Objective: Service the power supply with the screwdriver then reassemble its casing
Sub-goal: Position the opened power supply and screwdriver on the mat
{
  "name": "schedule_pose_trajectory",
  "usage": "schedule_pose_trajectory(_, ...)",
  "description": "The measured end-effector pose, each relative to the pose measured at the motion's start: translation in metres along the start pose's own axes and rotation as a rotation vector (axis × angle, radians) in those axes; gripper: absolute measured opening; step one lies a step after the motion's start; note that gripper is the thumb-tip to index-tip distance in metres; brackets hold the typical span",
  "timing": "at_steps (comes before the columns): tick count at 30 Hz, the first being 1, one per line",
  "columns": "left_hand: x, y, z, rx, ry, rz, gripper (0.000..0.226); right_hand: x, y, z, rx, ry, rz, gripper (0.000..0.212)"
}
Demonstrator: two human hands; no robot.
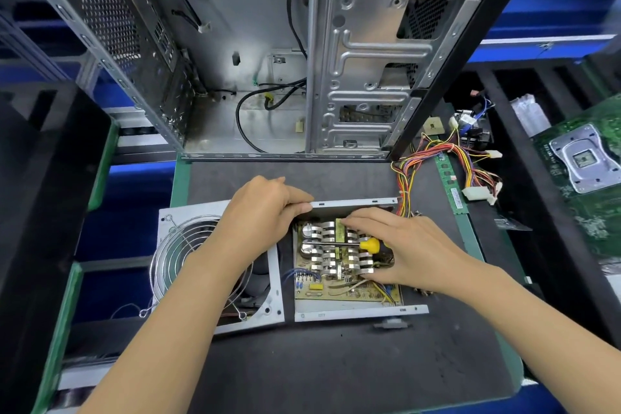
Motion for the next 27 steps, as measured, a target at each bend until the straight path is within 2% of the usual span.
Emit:
schedule_pose_trajectory(5,0.001,0.002,0.001,-0.002,0.013,0.009,0.024,-0.005,0.001,0.000,-0.095,-0.112,-0.029,0.081)
schedule_pose_trajectory(11,0.002,0.002,0.001,0.004,0.014,0.017,0.024,0.009,-0.003,0.007,-0.100,0.022,-0.054,0.068)
schedule_pose_trajectory(19,0.002,0.003,0.000,0.014,0.000,0.016,0.024,0.011,-0.007,0.004,-0.008,0.018,0.139,0.058)
schedule_pose_trajectory(27,0.007,0.004,0.003,0.070,0.025,0.028,0.025,0.012,-0.008,0.007,0.012,0.055,0.228,0.062)
Point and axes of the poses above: each hand's wrist, its own z-axis towards the middle knuckle, its own x-axis out of the palm, y = z × x, the point moved 5 cm from there along z, towards the middle knuckle, and after that the axes turned 5 degrees about -y, right-handed, at the moved point
